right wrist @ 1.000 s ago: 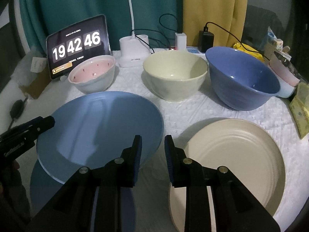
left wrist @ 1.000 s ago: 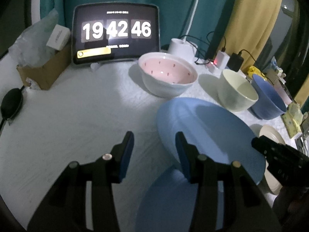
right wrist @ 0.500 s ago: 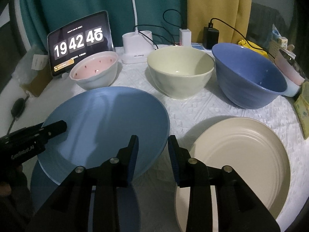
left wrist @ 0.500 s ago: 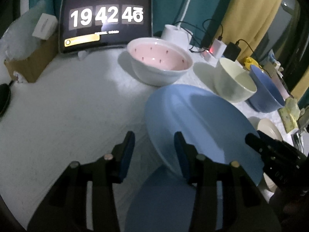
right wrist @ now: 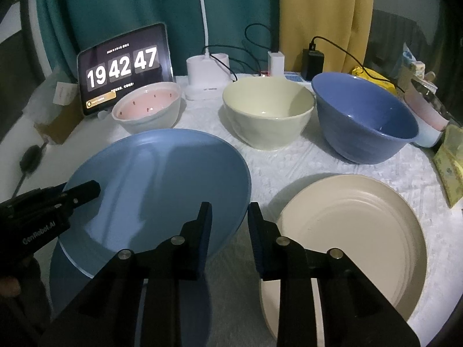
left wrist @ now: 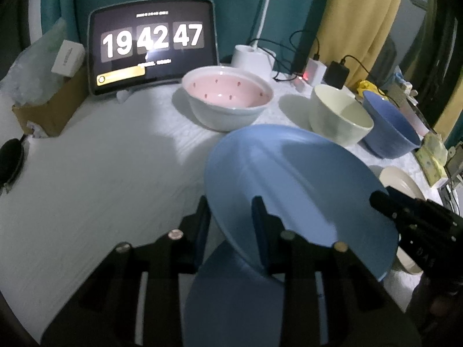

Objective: Organize plates and bowls

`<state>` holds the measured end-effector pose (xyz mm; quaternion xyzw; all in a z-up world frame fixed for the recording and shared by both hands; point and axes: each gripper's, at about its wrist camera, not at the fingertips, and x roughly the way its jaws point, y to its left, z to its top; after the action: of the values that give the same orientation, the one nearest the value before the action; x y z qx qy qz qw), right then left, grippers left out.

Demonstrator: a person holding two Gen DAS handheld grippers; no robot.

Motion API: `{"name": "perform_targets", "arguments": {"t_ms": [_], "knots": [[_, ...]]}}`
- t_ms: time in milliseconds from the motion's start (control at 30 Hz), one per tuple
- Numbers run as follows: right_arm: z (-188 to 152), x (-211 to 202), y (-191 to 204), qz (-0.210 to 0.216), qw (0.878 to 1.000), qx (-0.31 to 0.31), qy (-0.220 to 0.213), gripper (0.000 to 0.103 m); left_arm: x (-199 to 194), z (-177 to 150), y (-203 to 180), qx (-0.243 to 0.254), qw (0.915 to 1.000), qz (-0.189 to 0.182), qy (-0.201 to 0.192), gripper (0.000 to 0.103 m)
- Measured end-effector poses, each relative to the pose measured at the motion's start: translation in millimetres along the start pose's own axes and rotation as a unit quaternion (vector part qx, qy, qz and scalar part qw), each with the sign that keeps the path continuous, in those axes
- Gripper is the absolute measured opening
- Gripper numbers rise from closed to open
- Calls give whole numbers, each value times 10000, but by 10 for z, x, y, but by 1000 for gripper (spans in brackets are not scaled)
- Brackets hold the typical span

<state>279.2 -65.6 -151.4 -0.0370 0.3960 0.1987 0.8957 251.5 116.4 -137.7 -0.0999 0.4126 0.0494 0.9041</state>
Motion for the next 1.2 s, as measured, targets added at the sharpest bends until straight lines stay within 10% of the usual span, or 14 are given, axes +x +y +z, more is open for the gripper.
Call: {"name": "perform_targets", "arguments": {"t_ms": [1200], "knots": [[-381, -798, -642, -168, 9961, 520, -695, 28, -521, -234, -865, 669, 9972, -137, -311, 30]]}}
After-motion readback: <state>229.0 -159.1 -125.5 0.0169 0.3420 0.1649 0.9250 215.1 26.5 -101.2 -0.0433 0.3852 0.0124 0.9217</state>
